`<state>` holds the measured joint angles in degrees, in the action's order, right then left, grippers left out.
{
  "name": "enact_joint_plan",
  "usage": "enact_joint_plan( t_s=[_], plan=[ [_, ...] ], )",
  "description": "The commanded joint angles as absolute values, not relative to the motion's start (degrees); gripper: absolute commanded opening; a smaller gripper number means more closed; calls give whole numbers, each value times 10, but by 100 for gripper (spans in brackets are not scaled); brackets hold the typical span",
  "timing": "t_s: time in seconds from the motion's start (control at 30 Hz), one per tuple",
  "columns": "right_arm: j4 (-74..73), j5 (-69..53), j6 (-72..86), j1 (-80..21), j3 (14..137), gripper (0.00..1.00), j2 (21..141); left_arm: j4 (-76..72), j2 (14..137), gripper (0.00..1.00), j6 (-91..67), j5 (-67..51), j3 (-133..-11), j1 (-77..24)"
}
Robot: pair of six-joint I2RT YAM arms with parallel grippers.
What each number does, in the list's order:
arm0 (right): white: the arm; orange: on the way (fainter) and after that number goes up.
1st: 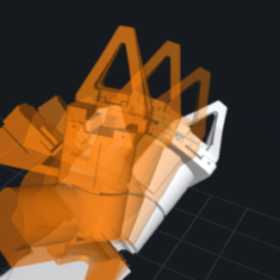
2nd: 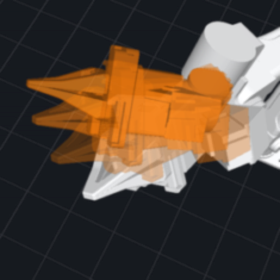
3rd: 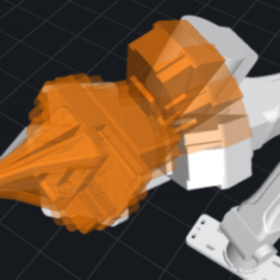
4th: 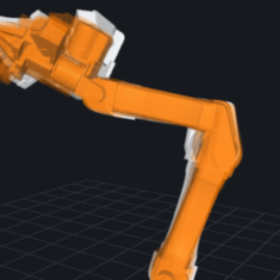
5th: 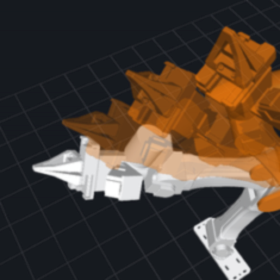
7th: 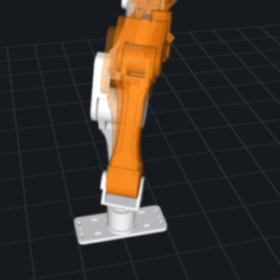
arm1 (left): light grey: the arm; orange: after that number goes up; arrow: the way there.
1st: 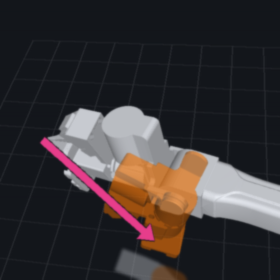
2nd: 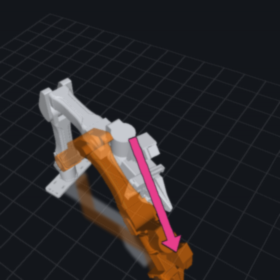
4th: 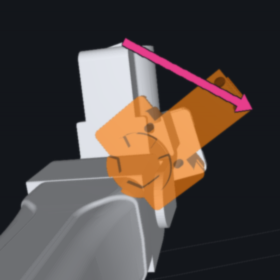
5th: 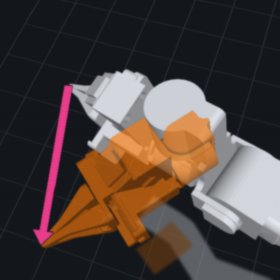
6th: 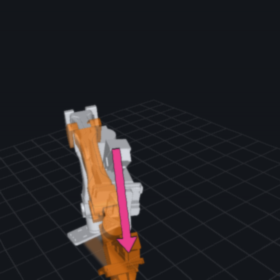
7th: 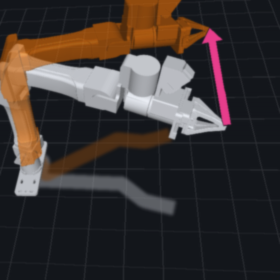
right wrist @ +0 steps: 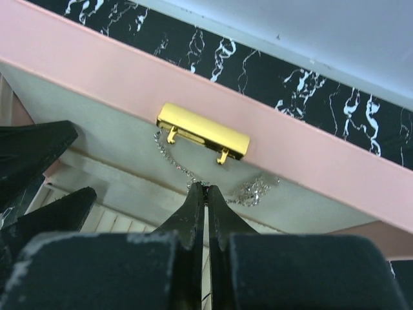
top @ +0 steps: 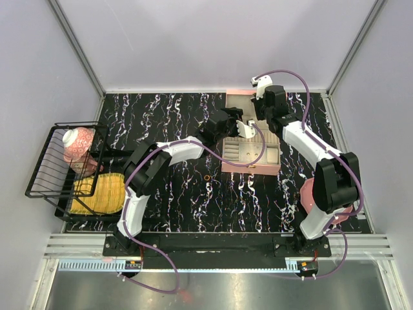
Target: Organize the mixed jewelry
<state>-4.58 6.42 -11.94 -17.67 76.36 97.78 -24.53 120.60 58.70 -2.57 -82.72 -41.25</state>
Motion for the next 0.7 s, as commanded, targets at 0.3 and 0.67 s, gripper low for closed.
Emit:
enact_joint_plan(
  t_s=[0.3,0.67],
  plan=[
    [82,34,-175,-174,713,0,991,-294,1184,69,585,25,-837,-411],
    [118,47,-188,-174,678,0,994,-291,1191,69,585,30,-843,-411]
  ],
)
